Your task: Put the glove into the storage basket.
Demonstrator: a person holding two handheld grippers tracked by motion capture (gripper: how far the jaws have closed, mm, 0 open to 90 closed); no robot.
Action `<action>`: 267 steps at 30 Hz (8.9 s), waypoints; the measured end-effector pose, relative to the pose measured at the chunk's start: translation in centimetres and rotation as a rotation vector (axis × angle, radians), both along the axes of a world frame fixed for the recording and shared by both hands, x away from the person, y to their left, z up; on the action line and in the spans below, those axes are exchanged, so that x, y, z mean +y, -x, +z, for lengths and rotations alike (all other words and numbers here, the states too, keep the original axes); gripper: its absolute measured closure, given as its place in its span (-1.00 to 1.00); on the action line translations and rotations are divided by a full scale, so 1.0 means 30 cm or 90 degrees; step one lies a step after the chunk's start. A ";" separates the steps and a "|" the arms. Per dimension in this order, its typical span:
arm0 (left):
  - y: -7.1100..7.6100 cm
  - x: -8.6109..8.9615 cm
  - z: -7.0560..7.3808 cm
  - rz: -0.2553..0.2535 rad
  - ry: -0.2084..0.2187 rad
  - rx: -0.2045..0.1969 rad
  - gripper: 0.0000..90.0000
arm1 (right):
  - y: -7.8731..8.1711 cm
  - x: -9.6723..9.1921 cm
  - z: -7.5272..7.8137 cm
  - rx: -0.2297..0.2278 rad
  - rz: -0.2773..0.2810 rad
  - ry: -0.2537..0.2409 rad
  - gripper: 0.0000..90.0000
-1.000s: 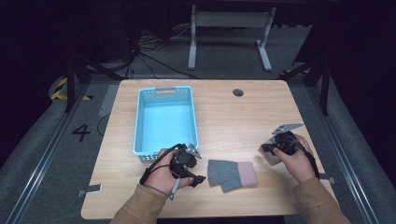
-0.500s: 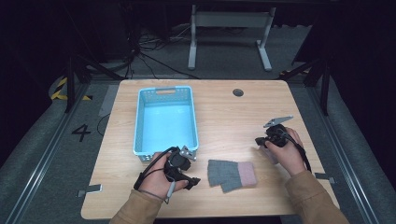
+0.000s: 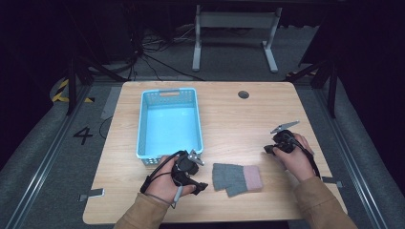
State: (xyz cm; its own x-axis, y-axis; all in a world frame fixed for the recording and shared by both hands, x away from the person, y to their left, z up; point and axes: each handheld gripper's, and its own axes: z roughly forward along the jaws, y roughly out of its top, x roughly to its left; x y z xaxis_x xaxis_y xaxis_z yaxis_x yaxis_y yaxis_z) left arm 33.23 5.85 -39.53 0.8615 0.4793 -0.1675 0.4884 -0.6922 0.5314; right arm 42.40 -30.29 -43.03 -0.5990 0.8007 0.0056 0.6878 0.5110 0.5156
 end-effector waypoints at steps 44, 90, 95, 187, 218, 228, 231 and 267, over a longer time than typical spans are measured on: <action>-0.041 -0.095 0.014 -0.063 0.003 -0.002 -0.15 | 0.158 -0.184 0.021 0.107 -0.050 -0.014 1.00; -0.015 -0.019 0.010 -0.017 0.009 -0.003 -0.16 | 0.063 -0.312 0.027 -0.039 -0.283 -0.054 0.08; -0.015 -0.019 0.012 -0.017 0.010 -0.004 -0.16 | 0.062 -0.310 0.009 -0.015 -0.288 -0.046 0.17; -0.012 -0.052 -0.011 -0.012 0.012 -0.028 -0.22 | 0.218 0.145 0.174 -0.034 0.267 -0.069 0.89; -0.049 -0.115 -0.014 -0.079 0.039 -0.023 0.44 | 0.266 0.152 0.118 -0.027 0.278 -0.078 0.44; -0.061 -0.121 -0.012 -0.052 0.035 0.003 0.59 | 0.263 0.016 0.123 -0.009 0.188 -0.036 0.30; -0.064 -0.121 -0.018 -0.048 0.029 -0.001 0.59 | 0.257 -0.002 0.118 -0.005 0.179 -0.027 0.30; -0.115 -0.196 -0.122 -0.083 0.003 0.026 0.71 | 0.297 0.007 0.018 0.120 0.260 0.029 0.43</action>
